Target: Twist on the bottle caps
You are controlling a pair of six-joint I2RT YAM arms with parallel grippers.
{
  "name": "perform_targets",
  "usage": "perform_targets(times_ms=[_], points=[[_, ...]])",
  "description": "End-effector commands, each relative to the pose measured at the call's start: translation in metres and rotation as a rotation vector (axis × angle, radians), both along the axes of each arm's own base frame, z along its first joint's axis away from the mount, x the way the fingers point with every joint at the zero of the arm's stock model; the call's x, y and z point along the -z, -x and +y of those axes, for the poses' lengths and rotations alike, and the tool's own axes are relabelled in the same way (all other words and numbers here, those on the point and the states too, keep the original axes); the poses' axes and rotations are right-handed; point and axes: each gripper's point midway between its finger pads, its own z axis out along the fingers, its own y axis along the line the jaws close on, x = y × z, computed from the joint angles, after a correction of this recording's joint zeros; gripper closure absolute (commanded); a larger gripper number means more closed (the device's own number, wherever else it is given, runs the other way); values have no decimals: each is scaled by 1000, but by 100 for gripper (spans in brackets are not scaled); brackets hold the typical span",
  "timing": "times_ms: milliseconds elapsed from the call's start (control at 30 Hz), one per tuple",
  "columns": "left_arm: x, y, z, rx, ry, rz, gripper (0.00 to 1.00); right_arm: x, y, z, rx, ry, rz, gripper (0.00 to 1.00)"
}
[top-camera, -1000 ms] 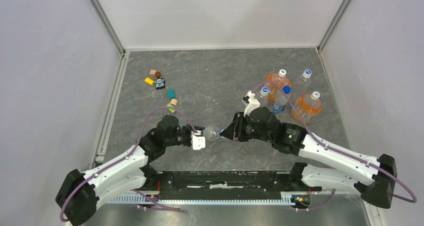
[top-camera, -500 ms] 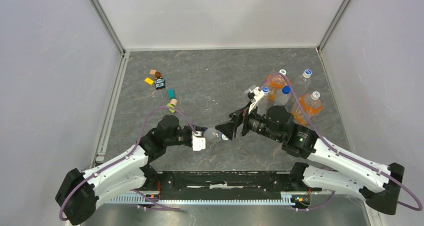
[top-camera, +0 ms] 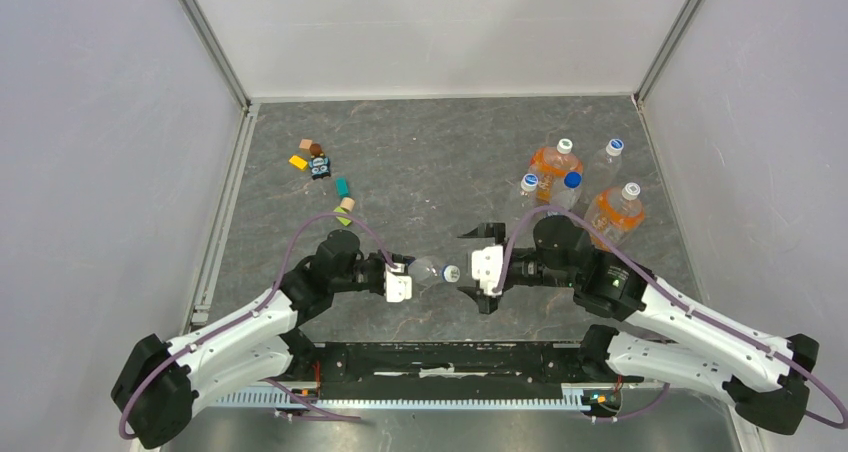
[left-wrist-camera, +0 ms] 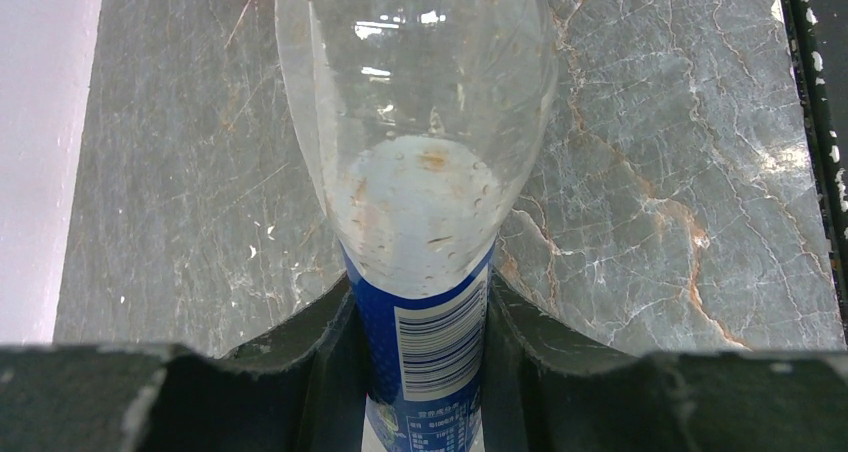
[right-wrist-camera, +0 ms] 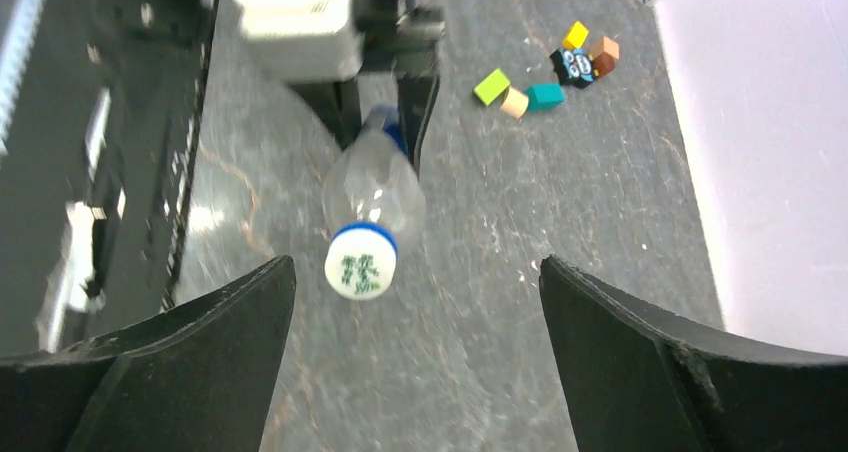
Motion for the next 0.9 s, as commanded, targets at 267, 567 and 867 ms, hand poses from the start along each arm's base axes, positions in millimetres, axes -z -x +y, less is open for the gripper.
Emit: perform_targets(times_ms=[267,567,867], points=[[-19,-3,-9,26,32,-28,57,16,8,-3,-220,226,-298,24],[-18,-2,-9,28,29,-25,57,28,8,8,-233,262,-329,42],[-19,-2,-9,27,30,-27,57,42,2,13,-210,313,-370,50]])
